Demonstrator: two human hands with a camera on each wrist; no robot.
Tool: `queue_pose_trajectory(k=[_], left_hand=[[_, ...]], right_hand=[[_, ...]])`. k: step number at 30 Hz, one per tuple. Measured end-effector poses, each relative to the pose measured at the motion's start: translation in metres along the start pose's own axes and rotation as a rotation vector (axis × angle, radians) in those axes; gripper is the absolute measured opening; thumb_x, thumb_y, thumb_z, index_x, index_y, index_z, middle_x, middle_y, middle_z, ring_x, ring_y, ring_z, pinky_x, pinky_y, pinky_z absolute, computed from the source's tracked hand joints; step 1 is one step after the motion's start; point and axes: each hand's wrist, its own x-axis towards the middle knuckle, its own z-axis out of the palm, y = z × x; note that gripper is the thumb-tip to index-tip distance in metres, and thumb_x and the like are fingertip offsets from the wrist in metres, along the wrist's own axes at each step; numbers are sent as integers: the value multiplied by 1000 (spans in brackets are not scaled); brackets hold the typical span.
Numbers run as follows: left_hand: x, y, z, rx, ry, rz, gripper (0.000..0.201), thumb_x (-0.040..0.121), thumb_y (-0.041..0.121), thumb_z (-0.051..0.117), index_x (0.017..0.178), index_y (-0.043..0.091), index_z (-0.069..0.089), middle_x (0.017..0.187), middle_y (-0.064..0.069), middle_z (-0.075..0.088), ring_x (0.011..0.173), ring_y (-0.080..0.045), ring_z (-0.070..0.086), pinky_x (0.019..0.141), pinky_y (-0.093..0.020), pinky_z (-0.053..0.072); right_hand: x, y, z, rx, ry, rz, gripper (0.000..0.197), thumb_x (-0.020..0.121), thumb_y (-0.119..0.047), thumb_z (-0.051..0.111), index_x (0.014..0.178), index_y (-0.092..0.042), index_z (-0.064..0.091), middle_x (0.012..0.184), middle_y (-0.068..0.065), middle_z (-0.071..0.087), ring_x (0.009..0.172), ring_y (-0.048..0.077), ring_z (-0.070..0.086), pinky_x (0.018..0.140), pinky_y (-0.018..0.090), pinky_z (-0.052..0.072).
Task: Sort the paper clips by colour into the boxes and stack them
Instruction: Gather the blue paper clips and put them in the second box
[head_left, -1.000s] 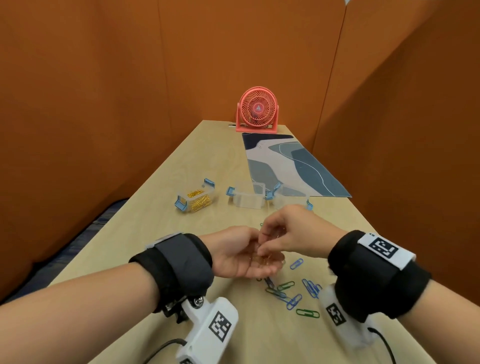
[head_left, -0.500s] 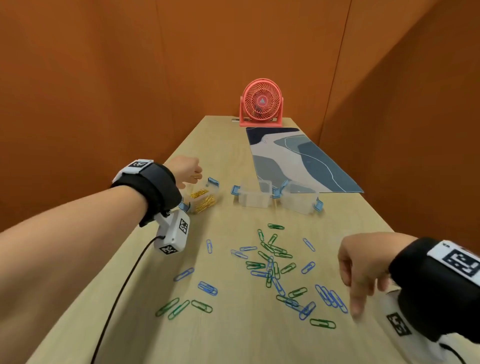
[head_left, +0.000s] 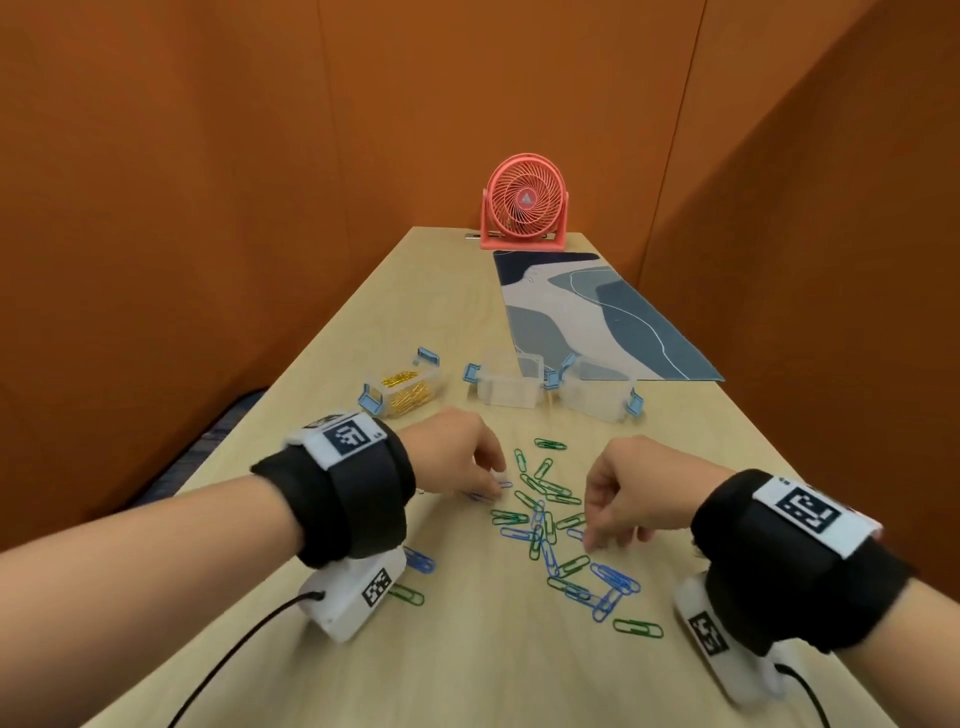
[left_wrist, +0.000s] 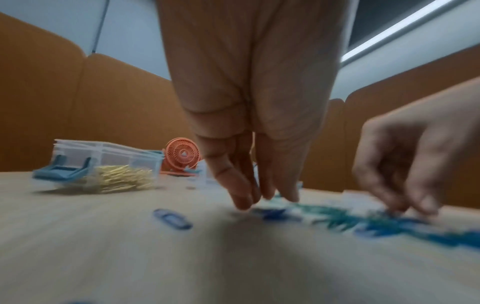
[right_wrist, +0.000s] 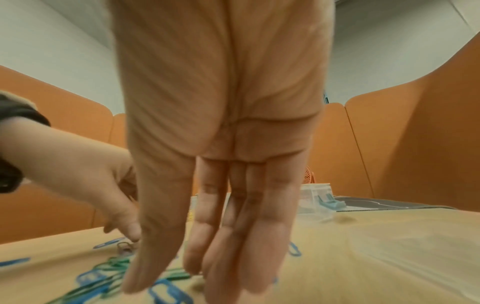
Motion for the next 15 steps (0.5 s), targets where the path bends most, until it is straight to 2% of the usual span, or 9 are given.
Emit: queue_pose_trajectory(k=[2, 5, 6, 9, 11, 14, 15], left_hand=[[5, -2, 1, -3, 31, -21, 31, 85, 25, 67, 114, 16, 67, 110, 1, 67, 86, -7, 53, 66, -12, 38], [8, -4, 2, -13, 37, -12, 18, 83, 18, 68, 99, 12, 71, 92, 2, 66, 78, -8, 52, 57, -7, 36], [8, -4, 2, -1, 23, -11, 16, 84, 19, 67, 98, 11, 70, 87, 4, 63, 77, -8, 52, 57, -9, 36], [6, -6, 0, 33, -30, -35, 14, 87, 21, 63, 98, 14, 67, 83, 8, 58, 76, -9, 51, 67, -18, 43], [5, -12, -2, -2, -32, -59, 9, 84, 16, 64, 92, 15, 67, 76, 8, 58, 68, -8, 53, 67, -21, 48], [1, -22, -6, -168, -64, -94, 9, 82, 7, 64, 87, 15, 65, 71, 4, 63, 57, -7, 57, 64, -20, 52], [0, -24, -7, -214, -83, -95, 10, 82, 8, 65, 89, 16, 66, 72, 3, 65, 57, -8, 58, 66, -21, 53]], right_hand=[[-1, -1, 3, -4, 20, -9, 21, 68, -22, 82, 81, -7, 72, 73, 5, 70, 63, 15, 61, 62, 26, 53], [0, -2, 7, -42, 46, -16, 12, 73, -18, 78, 76, -13, 68, 65, -2, 63, 59, 10, 57, 53, 18, 46], [0, -2, 7, -50, 55, -24, 10, 74, -17, 77, 74, -15, 67, 64, -4, 62, 57, 8, 55, 53, 16, 44], [2, -1, 7, -46, 62, -46, 8, 75, -17, 75, 73, -16, 67, 68, -3, 64, 58, 7, 55, 63, 19, 49], [2, 1, 8, -51, 75, -56, 9, 75, -16, 73, 70, -18, 66, 67, -5, 63, 58, 7, 55, 65, 21, 50], [0, 2, 10, -23, 116, -68, 2, 74, -11, 70, 76, -11, 69, 67, -2, 63, 57, 8, 56, 67, 23, 53], [0, 2, 10, -8, 124, -72, 5, 74, -10, 69, 78, -7, 69, 68, 0, 64, 56, 9, 57, 65, 23, 53]])
